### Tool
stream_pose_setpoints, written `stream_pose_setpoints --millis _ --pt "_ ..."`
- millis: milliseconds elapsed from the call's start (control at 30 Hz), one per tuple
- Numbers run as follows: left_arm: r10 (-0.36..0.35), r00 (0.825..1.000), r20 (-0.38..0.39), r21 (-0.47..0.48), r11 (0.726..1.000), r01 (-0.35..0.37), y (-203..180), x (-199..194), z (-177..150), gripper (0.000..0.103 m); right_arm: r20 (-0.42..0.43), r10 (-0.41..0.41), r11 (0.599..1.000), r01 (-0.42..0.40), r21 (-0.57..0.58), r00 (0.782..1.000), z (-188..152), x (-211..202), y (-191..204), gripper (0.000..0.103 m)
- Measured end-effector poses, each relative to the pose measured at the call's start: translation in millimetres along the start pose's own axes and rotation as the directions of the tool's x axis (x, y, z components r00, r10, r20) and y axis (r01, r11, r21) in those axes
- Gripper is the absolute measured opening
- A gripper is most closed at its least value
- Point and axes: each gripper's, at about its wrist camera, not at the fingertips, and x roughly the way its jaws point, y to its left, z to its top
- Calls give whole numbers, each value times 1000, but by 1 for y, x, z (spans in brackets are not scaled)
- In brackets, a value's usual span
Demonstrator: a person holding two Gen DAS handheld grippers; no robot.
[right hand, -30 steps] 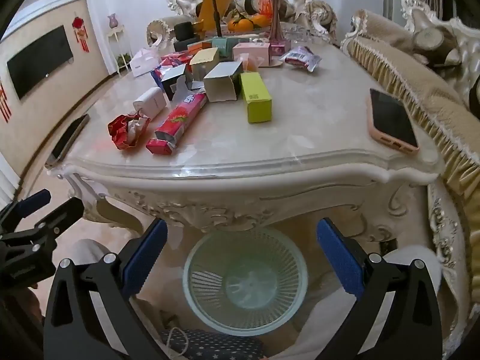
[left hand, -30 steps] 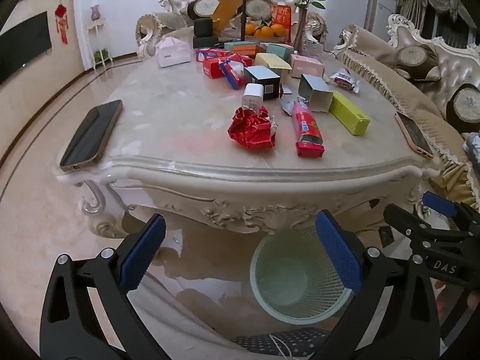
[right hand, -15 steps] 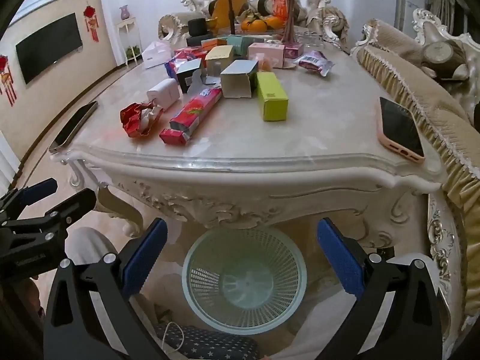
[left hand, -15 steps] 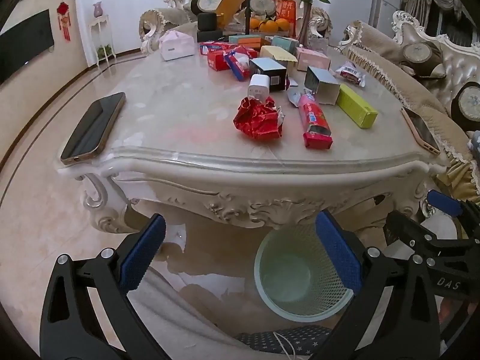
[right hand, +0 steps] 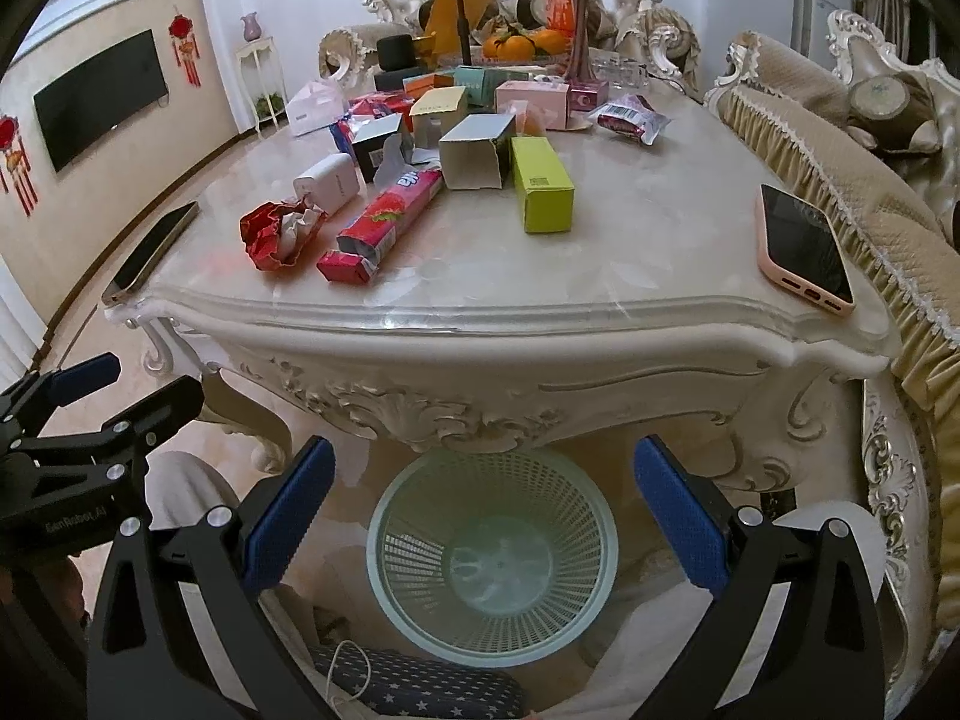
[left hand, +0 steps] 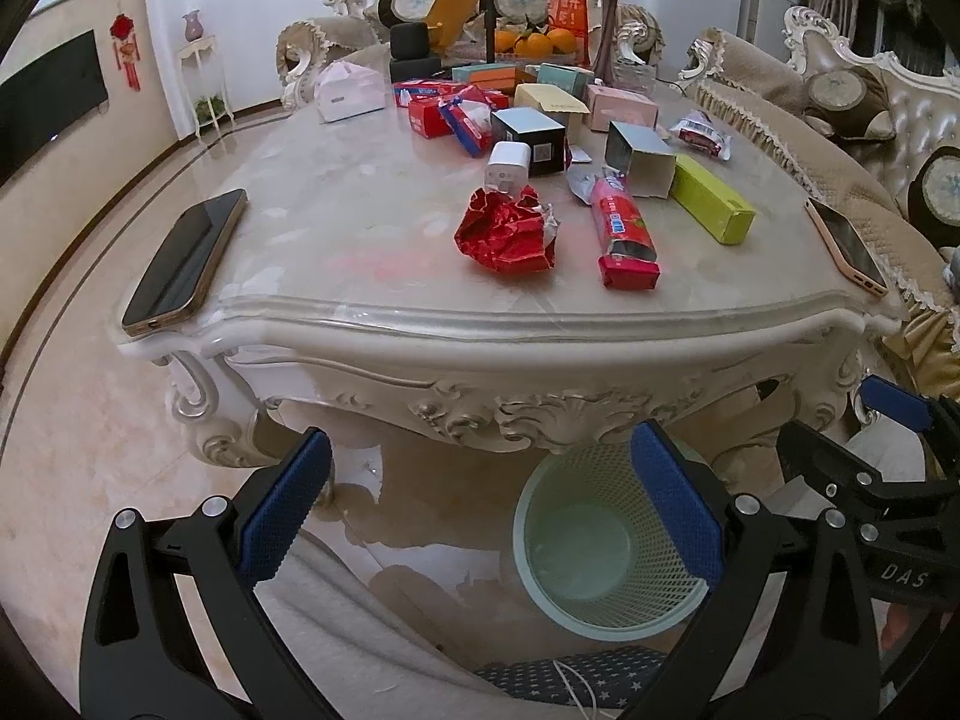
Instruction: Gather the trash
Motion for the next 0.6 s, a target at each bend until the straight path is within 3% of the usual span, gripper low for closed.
stream_pose_setpoints --millis 600 --pt "-11 1000 -10 19 1000 12 -6 5 1 97 -1 12 1000 -12 -1 1000 2 2 1 96"
